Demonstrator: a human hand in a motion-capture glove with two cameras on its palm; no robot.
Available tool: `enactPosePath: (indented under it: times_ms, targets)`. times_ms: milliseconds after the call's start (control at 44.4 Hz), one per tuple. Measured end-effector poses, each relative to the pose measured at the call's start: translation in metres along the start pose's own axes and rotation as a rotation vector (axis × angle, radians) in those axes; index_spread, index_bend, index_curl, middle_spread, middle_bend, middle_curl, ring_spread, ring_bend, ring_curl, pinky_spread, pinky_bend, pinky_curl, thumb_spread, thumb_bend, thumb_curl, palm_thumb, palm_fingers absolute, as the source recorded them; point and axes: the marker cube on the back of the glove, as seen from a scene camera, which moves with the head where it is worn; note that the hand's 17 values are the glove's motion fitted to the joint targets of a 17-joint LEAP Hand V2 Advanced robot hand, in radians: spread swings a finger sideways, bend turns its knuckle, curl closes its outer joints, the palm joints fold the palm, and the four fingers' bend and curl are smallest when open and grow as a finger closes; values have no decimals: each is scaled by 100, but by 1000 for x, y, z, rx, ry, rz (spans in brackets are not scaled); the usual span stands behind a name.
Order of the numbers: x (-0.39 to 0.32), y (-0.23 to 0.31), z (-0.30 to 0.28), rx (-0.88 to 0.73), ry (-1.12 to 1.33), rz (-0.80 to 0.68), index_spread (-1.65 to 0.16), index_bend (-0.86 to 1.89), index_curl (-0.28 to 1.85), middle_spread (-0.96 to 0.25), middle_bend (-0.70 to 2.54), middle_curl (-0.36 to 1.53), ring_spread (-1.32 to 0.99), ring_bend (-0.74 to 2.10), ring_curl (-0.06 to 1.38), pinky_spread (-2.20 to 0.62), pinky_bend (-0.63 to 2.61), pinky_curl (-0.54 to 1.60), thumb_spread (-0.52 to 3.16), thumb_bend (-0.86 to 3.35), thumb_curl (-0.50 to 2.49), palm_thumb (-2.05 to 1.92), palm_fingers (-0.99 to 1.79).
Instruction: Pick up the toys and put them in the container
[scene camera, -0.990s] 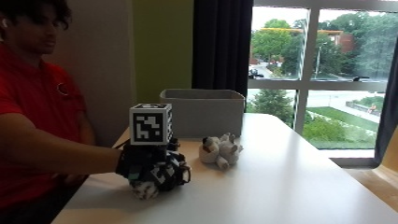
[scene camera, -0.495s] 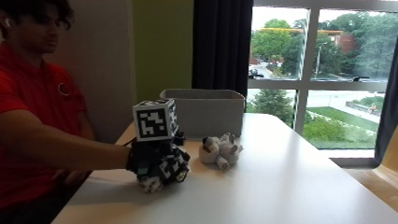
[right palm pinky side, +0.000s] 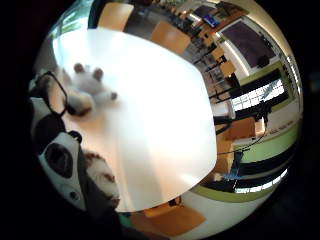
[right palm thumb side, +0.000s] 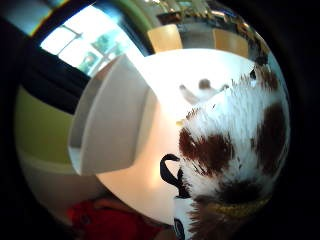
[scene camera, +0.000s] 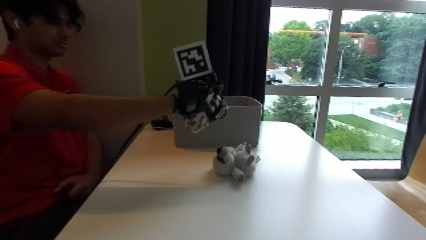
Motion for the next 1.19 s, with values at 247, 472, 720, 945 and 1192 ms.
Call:
enactPosePath:
  times_ms: [247, 472, 720, 945, 1192]
  targets:
    - [-121, -54, -63, 96, -82, -210, -40, 71, 67, -33, 101, 71, -39, 125, 54, -43, 102, 46, 33, -1, 87, 57, 118]
    - [-223, -80, -68, 88, -153, -322, -40, 66, 73, -32, 99, 70, -39, 125, 53, -43, 103, 46, 30, -1, 91, 55, 114]
    - [-286, -85, -55, -18, -155, -390, -42, 55, 77, -33, 94, 68, -40, 121, 51, -44, 100, 44, 32, -1, 95, 52, 108]
    - [-295, -75, -47, 22, -141, -389, -44, 25, 78, -39, 79, 64, -41, 118, 50, -45, 105, 44, 45, -2, 97, 50, 81]
    - [-264, -67, -41, -8, -110, -367, -43, 8, 64, -37, 59, 57, -40, 110, 46, -31, 108, 45, 89, -7, 82, 15, 29]
